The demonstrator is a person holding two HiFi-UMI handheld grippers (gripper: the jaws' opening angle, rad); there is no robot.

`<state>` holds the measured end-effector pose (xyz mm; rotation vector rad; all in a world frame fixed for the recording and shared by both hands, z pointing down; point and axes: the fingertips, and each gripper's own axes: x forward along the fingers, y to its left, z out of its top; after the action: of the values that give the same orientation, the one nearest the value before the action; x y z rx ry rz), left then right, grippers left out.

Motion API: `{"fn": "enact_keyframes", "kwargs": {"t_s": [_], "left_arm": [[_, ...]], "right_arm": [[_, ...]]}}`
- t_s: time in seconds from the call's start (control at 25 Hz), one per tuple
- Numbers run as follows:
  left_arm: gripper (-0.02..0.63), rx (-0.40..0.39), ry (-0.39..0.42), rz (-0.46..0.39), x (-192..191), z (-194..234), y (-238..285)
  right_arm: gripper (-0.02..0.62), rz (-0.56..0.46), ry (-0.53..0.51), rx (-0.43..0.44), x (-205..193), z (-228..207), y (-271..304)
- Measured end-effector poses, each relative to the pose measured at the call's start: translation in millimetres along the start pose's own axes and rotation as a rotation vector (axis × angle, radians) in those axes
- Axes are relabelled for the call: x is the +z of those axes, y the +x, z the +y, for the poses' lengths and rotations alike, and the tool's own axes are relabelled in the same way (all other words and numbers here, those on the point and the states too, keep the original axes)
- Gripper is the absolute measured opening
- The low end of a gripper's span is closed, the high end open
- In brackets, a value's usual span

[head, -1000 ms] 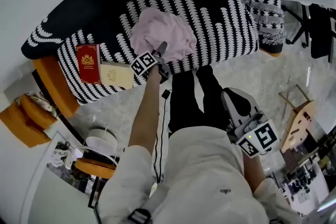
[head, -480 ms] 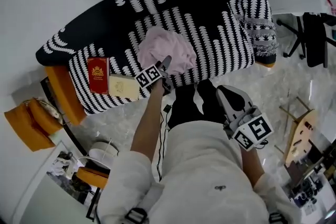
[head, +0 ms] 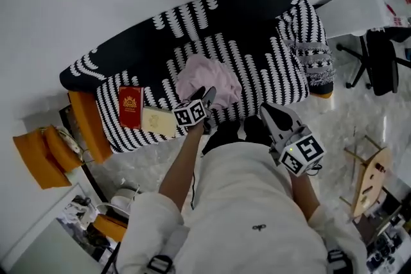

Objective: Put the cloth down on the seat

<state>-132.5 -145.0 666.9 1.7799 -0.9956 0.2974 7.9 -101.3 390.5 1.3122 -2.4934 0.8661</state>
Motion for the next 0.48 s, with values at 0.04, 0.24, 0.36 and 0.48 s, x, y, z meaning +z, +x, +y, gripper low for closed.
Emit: {"fn": "enact_keyframes", "kwargs": {"t_s": [0.04,0.24,0.36,0.48], "left_arm": [[0.209,0.009,0.034,-0.003,3.6,-4.8,-5.2],[0.088,0.051,0.228,-0.054,21.1,-30.7,-32.8],[0.066,0.024,0.279,-0.091,31.4,-48.8,-47.6],[0.033,-0.004,0.336,-0.120,38.3,-65.6,-62.7]], "right_arm": [[0.009,-0.006,-0.004,0.003,2.4,0.0,0.6],[0.009,-0.027,-0.028,0.017,9.0,0.9,4.1],[0.009,-0.034,-0.039,0.023,11.3,2.7,8.8],[0.009,-0.036,-0.049,0.037,11.5,8.5,14.0]]}}
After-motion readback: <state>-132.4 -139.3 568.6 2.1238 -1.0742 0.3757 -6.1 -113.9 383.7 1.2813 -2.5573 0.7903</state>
